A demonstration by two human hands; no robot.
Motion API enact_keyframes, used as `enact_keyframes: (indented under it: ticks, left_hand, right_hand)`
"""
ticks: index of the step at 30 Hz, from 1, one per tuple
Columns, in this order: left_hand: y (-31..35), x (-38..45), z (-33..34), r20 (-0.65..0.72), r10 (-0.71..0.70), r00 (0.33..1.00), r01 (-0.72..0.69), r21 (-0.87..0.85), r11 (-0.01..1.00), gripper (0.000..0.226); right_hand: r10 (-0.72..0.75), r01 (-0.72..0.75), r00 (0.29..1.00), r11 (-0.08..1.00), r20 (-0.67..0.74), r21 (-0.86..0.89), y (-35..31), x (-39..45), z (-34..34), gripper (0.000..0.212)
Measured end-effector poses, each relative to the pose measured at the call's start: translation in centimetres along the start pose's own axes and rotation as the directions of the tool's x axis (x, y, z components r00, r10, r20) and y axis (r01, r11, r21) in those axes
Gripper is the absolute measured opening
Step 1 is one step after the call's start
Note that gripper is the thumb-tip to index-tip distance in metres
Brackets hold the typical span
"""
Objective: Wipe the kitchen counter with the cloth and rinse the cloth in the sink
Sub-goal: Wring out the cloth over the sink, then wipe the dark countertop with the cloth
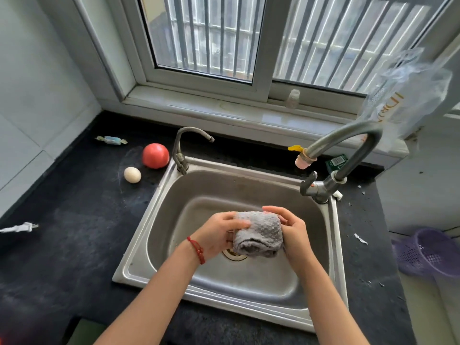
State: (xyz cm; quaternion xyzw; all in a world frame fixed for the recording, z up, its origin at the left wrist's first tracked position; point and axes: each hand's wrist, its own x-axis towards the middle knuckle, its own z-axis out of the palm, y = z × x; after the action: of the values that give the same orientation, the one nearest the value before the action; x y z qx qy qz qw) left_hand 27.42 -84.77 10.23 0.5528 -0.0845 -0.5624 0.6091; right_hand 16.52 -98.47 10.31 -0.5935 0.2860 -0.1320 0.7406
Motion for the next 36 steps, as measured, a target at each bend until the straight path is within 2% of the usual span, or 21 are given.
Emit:
enact_keyframes:
  ticks: [2,3,4,6,9,11,14,15,17,19,21,25,30,34,36]
  left_hand:
    - [-0.9,-0.4,0.7,-0.13,0.077,0.989,-0.079,-0.01,0.997,0.033]
    - [-1.3,-0.6,1.1,-0.205,0.116,0.972,-0.116,0.011,0.993,0.029]
    - [-1.9,-0.8,1.5,-0.286,0.155,0.946,-0.145,0.054,0.988,0.028]
    - [-3.1,-1.3,2.4,-0.422,0.235,0.876,-0.175,0.175,0.969,0.033]
    - [-5.3,-2.6,4.0,-0.533,0.319,0.784,-0.172,0.308,0.936,0.039]
    - [-6.9,-3.9,4.6,-0.614,0.308,0.727,-0.18,0.261,0.948,0.036]
    - [-8.9,-6.8,5.0,-0.708,0.191,0.68,-0.326,-0.059,0.943,0.024]
    - [-9.4,-7.9,5.2,-0.721,0.152,0.676,-0.377,-0.161,0.912,0.021]
    - [-10.6,-10.2,5.1,-0.772,0.118,0.624,-0.422,-0.206,0.883,0.016]
    - [-11.9,-12.8,4.8,-0.857,0.086,0.509,-0.399,-0.146,0.905,0.01]
    - [-13.8,-15.8,4.2,-0.918,0.022,0.396,-0.366,-0.136,0.921,0.009]
    - [-19.2,-23.0,3.9,-0.969,-0.085,0.231,-0.294,-0.152,0.944,0.014]
    - [-29.0,-31.9,5.8,-0.968,-0.244,0.054,-0.285,-0.25,0.925,0.019]
    - [-37.9,-38.0,9.2,-0.913,-0.386,-0.134,-0.263,-0.343,0.902,0.023]
    - [-41.7,-40.5,11.0,-0.875,-0.454,-0.168,-0.277,-0.4,0.874,0.021]
  right_hand:
    - [0.185,-0.216,0.973,0.942,0.138,0.259,0.2,0.0,-0.7,0.035]
    - [0.251,-0.304,0.947,0.901,0.2,0.31,0.5,-0.2,-1.0,0.035]
    - [0.297,-0.367,0.919,0.884,0.259,0.289,0.8,-0.4,-1.2,0.038]
    - [0.346,-0.417,0.862,0.9,0.369,0.13,1.9,-0.9,-1.4,0.052]
    - [0.42,-0.442,0.783,0.895,0.458,-0.064,2.7,-1.9,-1.3,0.064]
    - [0.447,-0.447,0.767,0.887,0.461,-0.115,2.8,-2.3,-1.1,0.056]
    - [0.469,-0.445,0.733,0.878,0.492,-0.175,2.9,-3.1,0.4,0.048]
    - [0.469,-0.434,0.726,0.88,0.503,-0.193,3.1,-3.6,1.3,0.047]
    - [0.469,-0.405,0.711,0.882,0.524,-0.241,3.6,-5.0,3.3,0.041]
    - [0.463,-0.366,0.688,0.887,0.559,-0.283,4.3,-6.8,5.4,0.028]
    - [0.441,-0.288,0.688,0.895,0.576,-0.341,5.4,-8.6,7.3,0.024]
    - [0.456,-0.185,0.654,0.87,0.604,-0.457,7.9,-12.1,10.6,0.018]
    - [0.457,0.074,0.58,0.795,0.675,-0.602,12.9,-17.0,13.8,0.021]
    - [0.48,0.249,0.521,0.706,0.706,-0.663,16.4,-21.7,15.9,0.026]
    - [0.487,0.285,0.496,0.691,0.719,-0.665,17.9,-24.2,17.0,0.023]
